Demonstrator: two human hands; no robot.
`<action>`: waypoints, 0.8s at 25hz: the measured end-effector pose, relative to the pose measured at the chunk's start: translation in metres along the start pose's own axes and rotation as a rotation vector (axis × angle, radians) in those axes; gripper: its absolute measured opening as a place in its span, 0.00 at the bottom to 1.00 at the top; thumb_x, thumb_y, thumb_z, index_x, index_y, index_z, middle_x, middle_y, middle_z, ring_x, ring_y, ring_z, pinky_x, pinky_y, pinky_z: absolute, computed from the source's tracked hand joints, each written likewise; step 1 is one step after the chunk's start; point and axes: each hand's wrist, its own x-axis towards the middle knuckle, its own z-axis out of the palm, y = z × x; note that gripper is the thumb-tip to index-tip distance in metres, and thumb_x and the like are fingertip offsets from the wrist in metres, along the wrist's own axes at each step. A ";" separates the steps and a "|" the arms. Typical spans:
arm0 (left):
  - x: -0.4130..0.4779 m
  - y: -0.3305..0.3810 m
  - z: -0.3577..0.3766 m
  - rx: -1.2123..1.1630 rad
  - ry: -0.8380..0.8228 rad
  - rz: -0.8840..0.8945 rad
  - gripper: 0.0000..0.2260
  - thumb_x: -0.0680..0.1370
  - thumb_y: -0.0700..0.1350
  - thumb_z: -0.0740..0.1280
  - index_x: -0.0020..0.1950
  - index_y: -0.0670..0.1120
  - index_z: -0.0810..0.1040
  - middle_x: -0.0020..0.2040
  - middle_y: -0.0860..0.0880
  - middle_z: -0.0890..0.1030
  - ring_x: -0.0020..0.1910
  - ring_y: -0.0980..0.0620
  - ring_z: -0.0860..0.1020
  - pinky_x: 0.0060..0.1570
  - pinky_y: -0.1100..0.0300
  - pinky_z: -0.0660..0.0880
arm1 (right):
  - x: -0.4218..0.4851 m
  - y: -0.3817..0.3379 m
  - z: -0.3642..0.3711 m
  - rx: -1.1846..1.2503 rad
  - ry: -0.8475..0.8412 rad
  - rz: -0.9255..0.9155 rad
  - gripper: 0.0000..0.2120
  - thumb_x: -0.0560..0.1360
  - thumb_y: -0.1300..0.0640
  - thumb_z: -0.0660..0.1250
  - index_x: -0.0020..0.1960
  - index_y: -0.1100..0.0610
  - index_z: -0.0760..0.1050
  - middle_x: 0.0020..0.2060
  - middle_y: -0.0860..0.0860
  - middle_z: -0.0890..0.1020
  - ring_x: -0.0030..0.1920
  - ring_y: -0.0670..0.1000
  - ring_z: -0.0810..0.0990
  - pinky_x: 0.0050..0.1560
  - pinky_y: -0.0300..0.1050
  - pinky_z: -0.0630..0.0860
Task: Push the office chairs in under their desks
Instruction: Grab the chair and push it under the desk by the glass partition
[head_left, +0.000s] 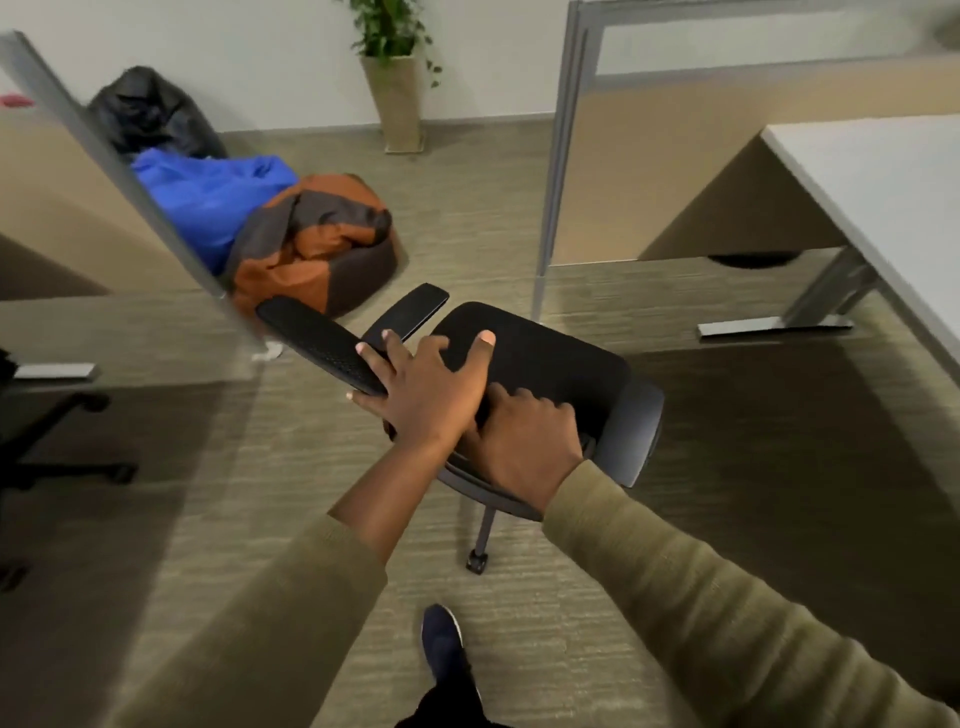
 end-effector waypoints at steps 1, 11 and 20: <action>0.013 0.009 0.000 -0.020 -0.058 0.032 0.29 0.76 0.72 0.59 0.69 0.55 0.75 0.84 0.45 0.48 0.82 0.44 0.35 0.73 0.28 0.35 | 0.018 0.003 -0.003 -0.014 -0.029 0.048 0.27 0.80 0.34 0.50 0.59 0.55 0.73 0.53 0.58 0.80 0.51 0.61 0.81 0.54 0.56 0.72; 0.187 0.023 -0.031 0.248 -0.179 0.234 0.41 0.74 0.77 0.56 0.77 0.49 0.68 0.83 0.40 0.48 0.82 0.39 0.42 0.74 0.29 0.40 | 0.132 0.069 -0.021 0.024 0.186 0.343 0.35 0.73 0.22 0.47 0.41 0.50 0.75 0.32 0.48 0.77 0.34 0.53 0.77 0.35 0.46 0.72; 0.268 0.030 -0.012 0.087 0.239 0.508 0.24 0.76 0.63 0.61 0.42 0.44 0.84 0.51 0.42 0.84 0.64 0.34 0.74 0.62 0.36 0.69 | 0.159 0.112 -0.028 0.063 0.296 0.396 0.30 0.76 0.27 0.51 0.38 0.52 0.70 0.33 0.49 0.76 0.33 0.52 0.76 0.33 0.47 0.75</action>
